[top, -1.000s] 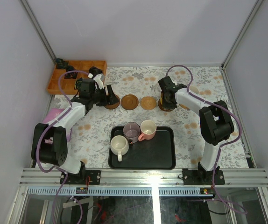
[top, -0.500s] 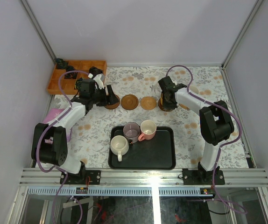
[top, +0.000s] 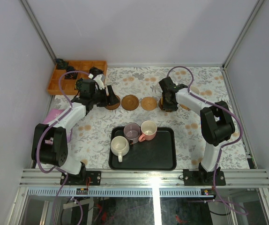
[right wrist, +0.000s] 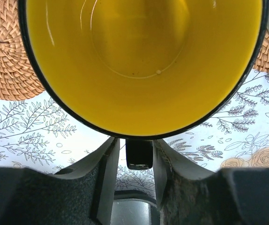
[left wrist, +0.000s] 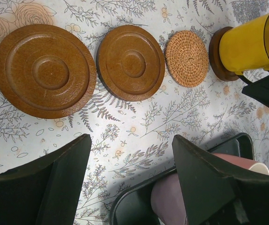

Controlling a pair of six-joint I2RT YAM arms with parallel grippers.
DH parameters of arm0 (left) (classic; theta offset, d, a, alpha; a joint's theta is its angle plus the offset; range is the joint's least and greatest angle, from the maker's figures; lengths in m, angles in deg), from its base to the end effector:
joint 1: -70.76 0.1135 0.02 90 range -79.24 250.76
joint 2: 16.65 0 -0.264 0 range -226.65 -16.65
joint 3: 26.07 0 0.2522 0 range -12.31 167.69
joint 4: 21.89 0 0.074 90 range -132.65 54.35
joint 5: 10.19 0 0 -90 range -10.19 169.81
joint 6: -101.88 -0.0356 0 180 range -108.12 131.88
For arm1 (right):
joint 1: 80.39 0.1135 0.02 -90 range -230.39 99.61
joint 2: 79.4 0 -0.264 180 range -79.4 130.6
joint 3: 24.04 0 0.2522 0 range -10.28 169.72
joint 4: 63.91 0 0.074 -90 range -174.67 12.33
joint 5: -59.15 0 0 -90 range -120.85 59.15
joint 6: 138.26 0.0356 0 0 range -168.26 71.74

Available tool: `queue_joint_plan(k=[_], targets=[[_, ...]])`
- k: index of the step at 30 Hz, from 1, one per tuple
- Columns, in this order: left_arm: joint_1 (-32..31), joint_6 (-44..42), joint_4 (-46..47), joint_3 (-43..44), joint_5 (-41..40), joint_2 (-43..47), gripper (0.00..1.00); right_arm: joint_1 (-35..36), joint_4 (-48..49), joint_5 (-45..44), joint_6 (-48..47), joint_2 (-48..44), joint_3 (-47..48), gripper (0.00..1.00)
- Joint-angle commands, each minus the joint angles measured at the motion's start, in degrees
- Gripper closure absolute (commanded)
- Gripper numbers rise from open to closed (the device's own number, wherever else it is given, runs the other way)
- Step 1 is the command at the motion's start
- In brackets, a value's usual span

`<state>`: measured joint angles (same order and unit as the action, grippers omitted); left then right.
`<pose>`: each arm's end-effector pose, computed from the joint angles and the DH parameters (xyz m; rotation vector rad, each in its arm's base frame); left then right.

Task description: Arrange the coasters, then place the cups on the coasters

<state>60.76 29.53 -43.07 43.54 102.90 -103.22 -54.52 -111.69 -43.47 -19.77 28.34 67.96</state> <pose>0.3220 -0.0709 0.2375 0.0731 2.2674 -0.7101 0.3558 0.1639 0.1992 0.1287 2.6301 0.0240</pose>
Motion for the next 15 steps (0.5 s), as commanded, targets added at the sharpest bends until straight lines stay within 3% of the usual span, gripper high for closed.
queue_joint_plan(k=[1, 15], targets=[[-0.22, -0.86, 1.7, -0.05, 0.63, -0.49, 0.3, -0.08, -1.28, 0.05, 0.57, -2.35, 0.67, 0.58], [-0.22, -0.86, 1.71, -0.16, 0.63, -0.3, 0.29, 0.02, -3.4, 1.91, 3.58, -7.48, -2.54, 0.52]])
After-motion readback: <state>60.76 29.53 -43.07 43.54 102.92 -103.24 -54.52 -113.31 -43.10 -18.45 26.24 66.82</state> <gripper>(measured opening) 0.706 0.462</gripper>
